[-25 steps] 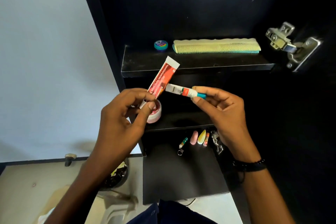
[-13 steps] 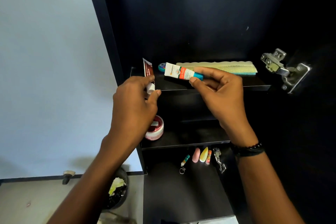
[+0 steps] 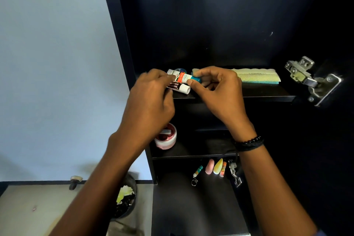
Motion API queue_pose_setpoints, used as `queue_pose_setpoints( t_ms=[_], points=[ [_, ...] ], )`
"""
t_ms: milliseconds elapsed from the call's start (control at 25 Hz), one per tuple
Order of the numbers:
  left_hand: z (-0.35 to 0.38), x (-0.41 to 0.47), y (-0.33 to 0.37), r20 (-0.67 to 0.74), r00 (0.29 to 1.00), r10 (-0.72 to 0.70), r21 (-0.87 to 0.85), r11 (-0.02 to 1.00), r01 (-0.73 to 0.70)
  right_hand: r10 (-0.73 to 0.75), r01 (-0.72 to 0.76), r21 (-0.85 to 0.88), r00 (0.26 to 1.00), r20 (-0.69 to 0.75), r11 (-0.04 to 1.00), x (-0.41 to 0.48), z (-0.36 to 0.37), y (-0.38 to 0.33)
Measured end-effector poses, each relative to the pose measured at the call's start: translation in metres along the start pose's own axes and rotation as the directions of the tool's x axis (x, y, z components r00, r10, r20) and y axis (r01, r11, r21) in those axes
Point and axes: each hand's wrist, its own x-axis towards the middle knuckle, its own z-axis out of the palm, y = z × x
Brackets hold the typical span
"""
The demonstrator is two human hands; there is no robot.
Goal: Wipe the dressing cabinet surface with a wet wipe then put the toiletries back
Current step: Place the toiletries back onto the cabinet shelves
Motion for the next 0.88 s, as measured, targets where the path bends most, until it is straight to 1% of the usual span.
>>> queue_pose_setpoints(
  t_ms=[120, 200, 360, 440, 640, 880],
  points=[
    [0.001, 0.004, -0.007, 0.051, 0.998, 0.02, 0.017, 1.0, -0.021, 0.014, -0.014, 0.032, 1.0, 0.007, 0.999, 0.003, 0.0, 0.001],
    [0.004, 0.003, -0.003, 0.052, 0.999, 0.0, 0.034, 0.999, -0.002, 0.02, -0.021, 0.033, 0.999, 0.025, 0.999, 0.004, -0.001, 0.002],
    [0.008, 0.002, 0.005, -0.067, 0.994, -0.081, 0.068, 0.994, 0.086, -0.004, 0.003, 0.021, 0.998, 0.07, 1.0, 0.005, -0.002, 0.003],
    [0.012, 0.003, 0.008, -0.101, 0.991, -0.091, 0.079, 0.992, 0.099, -0.017, 0.016, 0.021, 0.996, 0.087, 1.0, 0.006, -0.004, 0.004],
    [0.027, 0.0, 0.001, -0.175, 0.984, -0.014, 0.062, 0.998, 0.026, -0.03, 0.03, 0.007, 0.995, 0.099, 1.0, 0.006, -0.003, 0.006],
    [0.039, -0.005, -0.005, -0.204, 0.979, 0.029, -0.009, 0.999, -0.032, -0.074, 0.073, 0.012, 0.995, 0.072, 0.997, 0.002, 0.001, 0.005]
  ],
)
